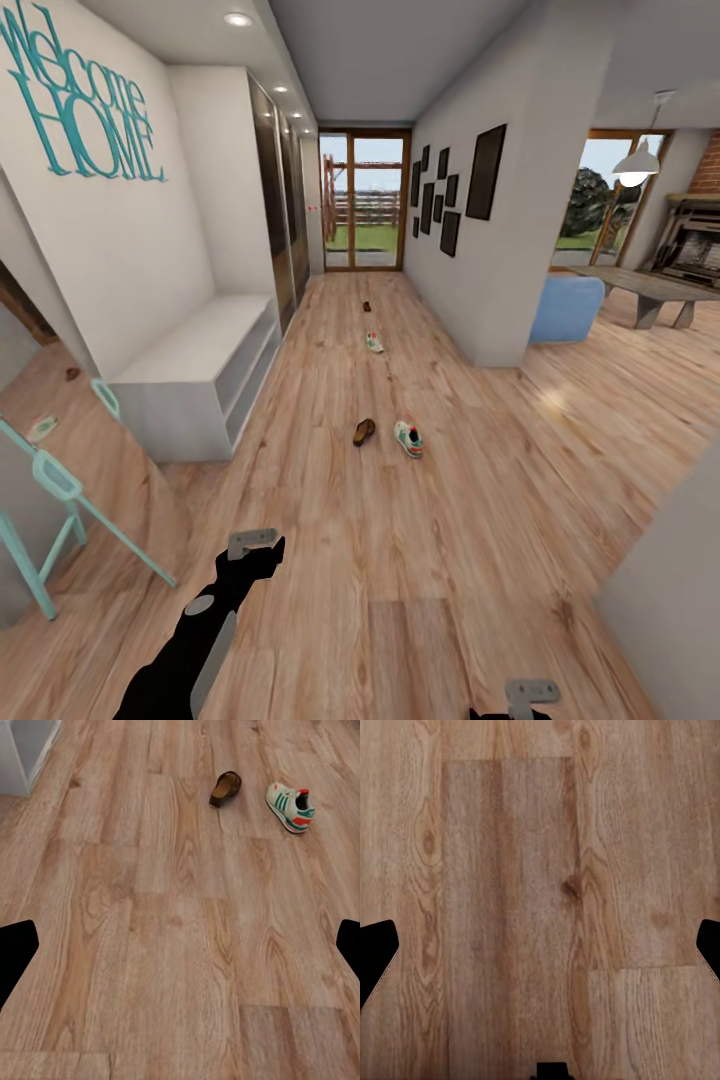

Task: Pick up the two gym shoes and the two sandals from the corridor floor and place them onto the hallstand (shoe rack) in the corridor, making sure they are on the rack and not on the floor. Arrange them so the two gym shoes are next to each other and the two sandals are next to each other.

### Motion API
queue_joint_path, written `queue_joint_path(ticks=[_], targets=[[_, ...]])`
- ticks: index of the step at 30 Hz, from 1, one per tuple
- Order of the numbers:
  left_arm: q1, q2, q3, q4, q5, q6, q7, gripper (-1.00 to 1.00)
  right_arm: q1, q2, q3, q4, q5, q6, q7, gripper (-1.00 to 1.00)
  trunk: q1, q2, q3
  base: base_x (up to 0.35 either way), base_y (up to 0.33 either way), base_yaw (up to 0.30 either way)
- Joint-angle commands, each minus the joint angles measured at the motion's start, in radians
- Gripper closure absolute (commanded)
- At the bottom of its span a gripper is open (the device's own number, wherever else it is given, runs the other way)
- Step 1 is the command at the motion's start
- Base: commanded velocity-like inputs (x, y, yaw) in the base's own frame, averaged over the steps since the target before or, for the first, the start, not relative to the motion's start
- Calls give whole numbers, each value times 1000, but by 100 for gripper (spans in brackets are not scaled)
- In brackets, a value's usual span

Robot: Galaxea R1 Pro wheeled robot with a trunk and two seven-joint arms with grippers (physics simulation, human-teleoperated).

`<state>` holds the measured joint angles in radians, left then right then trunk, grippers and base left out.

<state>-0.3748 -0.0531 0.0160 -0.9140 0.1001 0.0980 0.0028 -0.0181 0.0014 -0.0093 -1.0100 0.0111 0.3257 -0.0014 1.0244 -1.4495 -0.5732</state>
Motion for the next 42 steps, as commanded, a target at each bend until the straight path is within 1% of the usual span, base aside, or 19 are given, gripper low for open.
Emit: queue_joint_path(ticks=[1,42], targets=[[0,-1,1,-2,10,6,0,-100,0,0,0,-2,1,6,0,-100,1,0,-1,348,0,2],[0,-1,1,-2,10,6,0,-100,0,1,-3,-2,1,6,-2,-100,1,0,-1,348,0,0]])
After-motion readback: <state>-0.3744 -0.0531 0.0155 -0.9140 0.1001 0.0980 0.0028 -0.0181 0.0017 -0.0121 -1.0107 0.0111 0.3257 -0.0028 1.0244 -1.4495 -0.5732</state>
